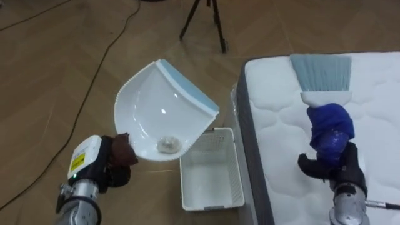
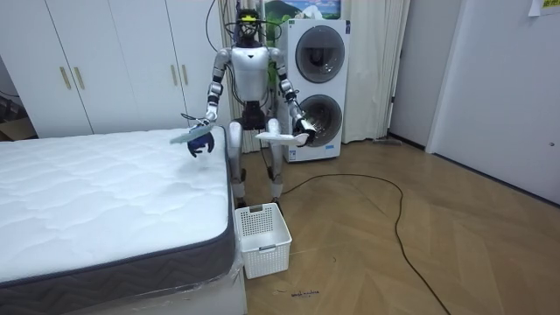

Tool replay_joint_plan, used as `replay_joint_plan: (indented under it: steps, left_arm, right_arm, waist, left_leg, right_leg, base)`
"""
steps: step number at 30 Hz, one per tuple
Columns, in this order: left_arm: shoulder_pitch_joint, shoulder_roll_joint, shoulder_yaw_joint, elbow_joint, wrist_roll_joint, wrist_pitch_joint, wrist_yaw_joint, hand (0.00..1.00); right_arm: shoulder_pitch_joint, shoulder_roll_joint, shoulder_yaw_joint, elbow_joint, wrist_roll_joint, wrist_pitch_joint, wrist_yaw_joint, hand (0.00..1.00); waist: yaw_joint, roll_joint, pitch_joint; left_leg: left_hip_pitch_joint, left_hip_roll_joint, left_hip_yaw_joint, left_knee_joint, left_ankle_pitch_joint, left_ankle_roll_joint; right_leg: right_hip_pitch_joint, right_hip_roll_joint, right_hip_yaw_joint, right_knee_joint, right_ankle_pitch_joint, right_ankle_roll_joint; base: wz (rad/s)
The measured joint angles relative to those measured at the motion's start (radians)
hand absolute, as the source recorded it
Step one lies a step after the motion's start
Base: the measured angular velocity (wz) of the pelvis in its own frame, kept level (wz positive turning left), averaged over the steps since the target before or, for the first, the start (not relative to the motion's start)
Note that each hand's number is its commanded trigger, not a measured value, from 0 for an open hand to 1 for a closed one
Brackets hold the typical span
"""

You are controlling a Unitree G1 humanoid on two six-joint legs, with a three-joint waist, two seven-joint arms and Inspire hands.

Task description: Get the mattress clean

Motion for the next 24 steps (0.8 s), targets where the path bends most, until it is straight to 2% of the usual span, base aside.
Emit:
replay_joint_plan:
  steps: [3,5,6,8,9,12,14,17,18,19,20,24]
  left_arm:
    - [-0.001,0.001,-0.014,0.026,-0.015,0.015,0.0,1.0]
    - [-0.029,0.012,-0.022,0.058,-0.014,0.018,0.0,1.0]
    - [-0.045,0.018,-0.027,0.073,-0.013,0.018,0.0,1.0]
    - [-0.096,0.051,-0.047,0.123,-0.013,0.019,-0.001,1.0]
    - [-0.105,0.058,-0.048,0.134,-0.013,0.019,-0.001,1.0]
    - [-0.151,0.112,-0.076,0.162,-0.01,0.023,-0.001,1.0]
    - [-0.192,0.16,-0.124,0.18,-0.011,0.033,-0.003,1.0]
    - [-0.233,0.206,-0.183,0.188,-0.01,0.053,-0.01,1.0]
    - [-0.239,0.209,-0.189,0.188,-0.01,0.058,-0.01,1.0]
    - [-0.261,0.214,-0.204,0.194,-0.007,0.063,-0.012,1.0]
    - [-0.289,0.217,-0.214,0.203,0.009,0.065,-0.013,1.0]
    - [-0.333,0.254,-0.249,0.206,0.01,0.067,-0.014,1.0]
  right_arm:
    - [-0.002,-0.001,0.0,0.042,-0.003,0.0,-0.004,0.0]
    - [-0.003,0.0,0.0,0.072,-0.008,0.0,-0.016,0.0]
    - [-0.003,0.0,0.0,0.077,-0.008,0.001,-0.017,0.0]
    - [-0.004,0.0,0.0,0.08,-0.009,0.003,-0.018,0.0]
    - [-0.004,0.0,0.0,0.08,-0.009,0.003,-0.02,0.0]
    - [-0.006,0.001,0.0,0.088,-0.011,0.003,-0.038,0.0]
    - [-0.005,0.0,0.0,0.091,-0.011,0.003,-0.039,0.0]
    - [-0.004,0.0,0.004,0.091,-0.014,0.004,-0.038,0.0]
    - [-0.004,0.0,0.004,0.091,-0.014,0.004,-0.038,0.0]
    - [-0.005,-0.003,0.005,0.091,-0.014,0.004,-0.04,0.0]
    - [-0.006,-0.004,0.005,0.091,-0.013,0.004,-0.046,0.0]
    - [-0.012,-0.018,0.017,0.079,-0.012,0.0,-0.048,0.0]
  waist:
    - [-0.015,0.0,0.0007]
    - [-0.052,0.012,0.001]
    - [-0.059,0.012,0.001]
    - [-0.069,0.01,0.0022]
    - [-0.079,0.01,0.0023]
    - [-0.109,0.011,0.0028]
    - [-0.116,0.022,0.0073]
    - [-0.122,0.036,0.0083]
    - [-0.127,0.039,0.0077]
    - [-0.139,0.056,0.0094]
    - [-0.144,0.064,0.012]
    - [-0.161,0.071,0.0136]
  left_leg:
    - [-0.053,-0.013,-0.003,0.012,0.01,-0.002]
    - [-0.102,-0.018,-0.004,0.027,0.018,0.002]
    - [-0.113,-0.019,0.0,0.029,0.02,0.004]
    - [-0.133,-0.018,0.025,0.034,0.022,0.007]
    - [-0.135,-0.018,0.032,0.034,0.023,0.009]
    - [-0.148,-0.018,0.065,0.035,0.025,0.017]
    - [-0.166,-0.018,0.069,0.036,0.026,0.021]
    - [-0.191,-0.019,0.073,0.037,0.026,0.023]
    - [-0.197,-0.02,0.077,0.039,0.027,0.024]
    - [-0.215,-0.021,0.081,0.05,0.026,0.03]
    - [-0.229,-0.022,0.089,0.057,0.028,0.035]
    - [-0.252,-0.028,0.104,0.065,0.025,0.04]
  right_leg:
    - [-0.065,-0.015,0.0,0.052,-0.017,-0.004]
    - [-0.101,-0.027,-0.019,0.075,-0.026,-0.003]
    - [-0.11,-0.03,-0.02,0.082,-0.029,-0.003]
    - [-0.135,-0.042,-0.018,0.102,-0.038,-0.002]
    - [-0.136,-0.045,-0.019,0.105,-0.041,0.0]
    - [-0.146,-0.061,-0.02,0.122,-0.057,0.007]
    - [-0.16,-0.063,-0.022,0.121,-0.058,0.008]
    - [-0.19,-0.072,-0.021,0.13,-0.059,0.011]
    - [-0.196,-0.076,-0.022,0.137,-0.06,0.013]
    - [-0.206,-0.078,-0.026,0.143,-0.066,0.017]
    - [-0.222,-0.082,-0.02,0.158,-0.07,0.019]
    - [-0.258,-0.097,-0.01,0.199,-0.082,0.02]
  base:
    - [0.16]
    - [0.4]
    - [0.33]
    - [0.12]
    - [0.15]
    - [0.23]
    - [0.12]
    - [0.02]
    - [0.18]
    - [0.26]
    - [0.21]
    - [0.02]
